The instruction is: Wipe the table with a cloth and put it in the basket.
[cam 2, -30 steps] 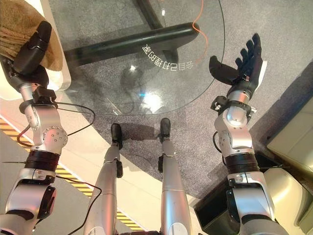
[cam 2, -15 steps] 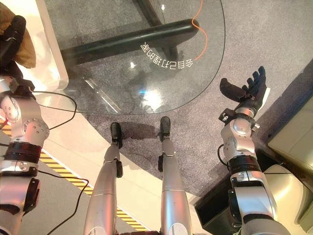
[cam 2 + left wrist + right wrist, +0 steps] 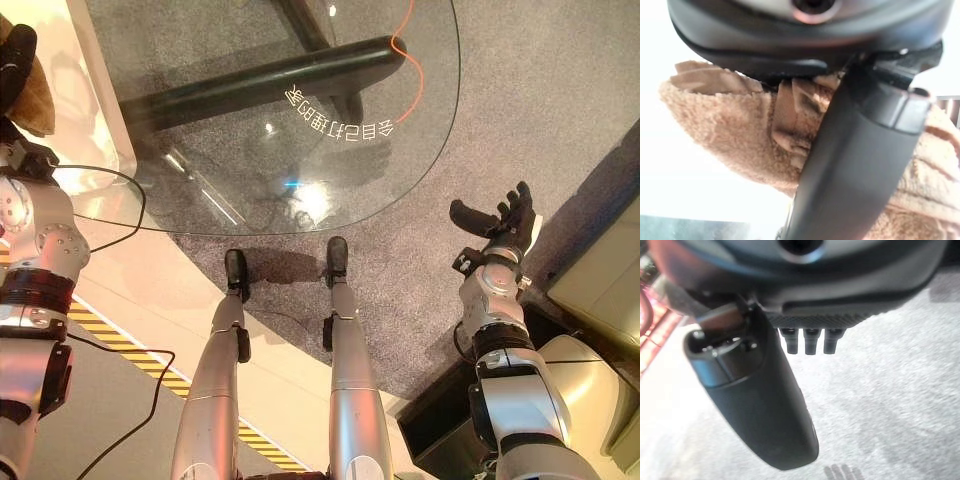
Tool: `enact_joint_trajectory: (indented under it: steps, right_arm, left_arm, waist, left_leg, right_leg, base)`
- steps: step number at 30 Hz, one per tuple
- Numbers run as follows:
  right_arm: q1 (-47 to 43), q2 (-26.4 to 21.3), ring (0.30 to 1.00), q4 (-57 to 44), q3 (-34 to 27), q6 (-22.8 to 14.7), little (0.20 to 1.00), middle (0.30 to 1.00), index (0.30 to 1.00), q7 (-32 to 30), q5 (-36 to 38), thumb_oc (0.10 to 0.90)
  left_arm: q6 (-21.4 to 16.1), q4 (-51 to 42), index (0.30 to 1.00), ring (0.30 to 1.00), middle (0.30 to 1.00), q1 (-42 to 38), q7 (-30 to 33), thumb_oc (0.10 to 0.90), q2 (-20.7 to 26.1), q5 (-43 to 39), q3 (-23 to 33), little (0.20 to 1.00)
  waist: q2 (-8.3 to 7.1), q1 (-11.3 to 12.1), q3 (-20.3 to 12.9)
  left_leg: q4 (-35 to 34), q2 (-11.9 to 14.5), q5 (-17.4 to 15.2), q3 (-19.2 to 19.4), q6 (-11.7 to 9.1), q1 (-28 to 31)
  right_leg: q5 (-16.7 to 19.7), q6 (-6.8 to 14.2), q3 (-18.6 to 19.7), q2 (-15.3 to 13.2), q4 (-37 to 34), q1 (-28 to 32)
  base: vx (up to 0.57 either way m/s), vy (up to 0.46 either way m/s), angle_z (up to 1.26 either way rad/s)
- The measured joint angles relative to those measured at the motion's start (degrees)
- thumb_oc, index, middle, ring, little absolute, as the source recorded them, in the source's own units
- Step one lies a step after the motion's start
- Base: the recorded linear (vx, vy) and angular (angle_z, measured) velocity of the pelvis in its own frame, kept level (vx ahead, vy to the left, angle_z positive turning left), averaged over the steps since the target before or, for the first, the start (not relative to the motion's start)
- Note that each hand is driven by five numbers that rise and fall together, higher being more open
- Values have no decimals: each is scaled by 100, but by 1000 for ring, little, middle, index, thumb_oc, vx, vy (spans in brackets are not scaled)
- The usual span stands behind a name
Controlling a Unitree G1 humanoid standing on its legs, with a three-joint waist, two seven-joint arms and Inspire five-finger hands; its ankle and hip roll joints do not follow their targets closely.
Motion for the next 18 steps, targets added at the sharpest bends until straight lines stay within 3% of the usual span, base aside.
enact_joint_trajectory:
  steps: [7, 18]
  right_arm:
    - [-15, 1, 900, 249, 150, 1, 900, 900, 900, 228, -10, 800]
    - [-76, 7, 900, 335, 296, 28, 900, 900, 900, 297, -25, 800]
  left_arm:
    - [798, 664, 300, 300, 300, -387, 280, 100, 78, 195, -302, 200]
    - [1582, 1242, 300, 300, 300, -636, 321, 100, 83, 445, -491, 200]
  waist:
    - [0, 2, 0]
    - [-1, -28, 0]
  left_leg:
    - [-81, 0, 17, 0, -19, -4]
    - [-69, 4, 19, -1, -22, -103]
  right_leg:
    - [-1, -1, -1, -1, -15, -34]
    - [0, -2, -6, 2, -5, -130]
  base:
    - [0, 0, 0]
    - [0, 0, 0]
